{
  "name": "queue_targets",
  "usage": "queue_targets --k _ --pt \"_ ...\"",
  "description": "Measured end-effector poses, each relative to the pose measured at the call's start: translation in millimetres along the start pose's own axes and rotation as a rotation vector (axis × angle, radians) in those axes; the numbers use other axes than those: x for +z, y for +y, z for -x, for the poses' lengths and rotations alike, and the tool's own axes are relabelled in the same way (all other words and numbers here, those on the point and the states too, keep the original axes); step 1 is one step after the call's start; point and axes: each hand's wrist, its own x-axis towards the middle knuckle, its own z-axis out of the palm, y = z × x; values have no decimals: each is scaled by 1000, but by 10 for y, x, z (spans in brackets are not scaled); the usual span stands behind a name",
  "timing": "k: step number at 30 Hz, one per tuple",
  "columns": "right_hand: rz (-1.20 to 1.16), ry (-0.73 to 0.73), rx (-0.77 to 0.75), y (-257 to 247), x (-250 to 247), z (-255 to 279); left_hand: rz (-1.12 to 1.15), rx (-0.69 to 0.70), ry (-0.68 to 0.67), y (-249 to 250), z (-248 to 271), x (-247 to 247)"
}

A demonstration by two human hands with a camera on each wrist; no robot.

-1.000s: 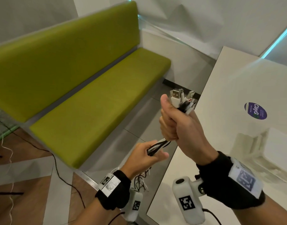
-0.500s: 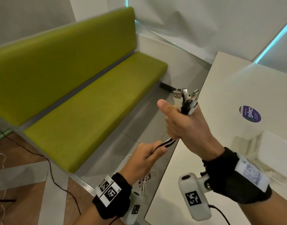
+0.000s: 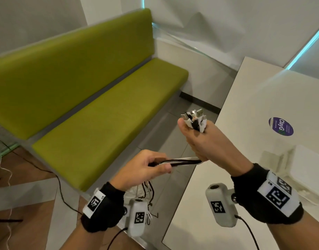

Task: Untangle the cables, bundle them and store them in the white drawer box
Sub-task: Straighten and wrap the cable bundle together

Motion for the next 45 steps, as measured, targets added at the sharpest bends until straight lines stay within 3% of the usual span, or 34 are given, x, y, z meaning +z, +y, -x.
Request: queue_targets --k 5,9,15,22,31,33,37,40,45 --pt "360 -93 -39 -72 121 75 -262 57 88 69 -49 27" --pt "183 -80 -8 -22 172 72 -307 86 156 109 -64 52" --pt "372 -213 -124 -4 312 109 -339 95 245 194 -66 17" --pt "441 -229 -152 35 416 83 -327 46 162 178 -44 -43" --pt "210 -300 23 51 421 80 -446 -100 259 214 -72 -119" --pt "232 -301 29 55 402 53 -392 -138 250 157 -78 -127" --pt "284 -316 32 80 387 69 -239 -139 76 112 -57 -174" --pt "117 -305 99 132 324 117 -22 -88 -7 -12 0 -180" --pt "-82 -244 150 164 267 122 180 -78 94 -161 19 23"
